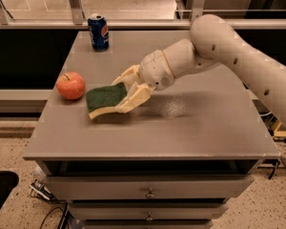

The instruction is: Move sponge near apple

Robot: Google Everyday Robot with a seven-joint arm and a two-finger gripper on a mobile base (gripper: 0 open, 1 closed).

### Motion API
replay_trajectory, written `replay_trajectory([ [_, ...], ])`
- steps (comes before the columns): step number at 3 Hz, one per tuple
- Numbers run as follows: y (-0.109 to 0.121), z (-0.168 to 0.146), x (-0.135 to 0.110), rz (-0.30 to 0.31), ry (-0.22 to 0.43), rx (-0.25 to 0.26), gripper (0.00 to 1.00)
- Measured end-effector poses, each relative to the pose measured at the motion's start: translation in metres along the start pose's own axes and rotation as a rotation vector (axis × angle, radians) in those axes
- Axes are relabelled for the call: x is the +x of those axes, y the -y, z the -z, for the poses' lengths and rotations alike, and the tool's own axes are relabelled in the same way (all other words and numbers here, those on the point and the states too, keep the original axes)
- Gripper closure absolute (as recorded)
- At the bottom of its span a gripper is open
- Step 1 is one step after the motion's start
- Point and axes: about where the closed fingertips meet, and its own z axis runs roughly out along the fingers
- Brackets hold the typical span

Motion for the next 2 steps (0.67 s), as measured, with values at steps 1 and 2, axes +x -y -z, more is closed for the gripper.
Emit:
replay_trajectory([
  [1, 0.0009, -0.0161, -0.0058, 0.024, -0.005, -0.090, 1.00],
  [2, -0.0005, -0.0198, -0.0082, 0.030, -0.004, -0.108, 0.85],
])
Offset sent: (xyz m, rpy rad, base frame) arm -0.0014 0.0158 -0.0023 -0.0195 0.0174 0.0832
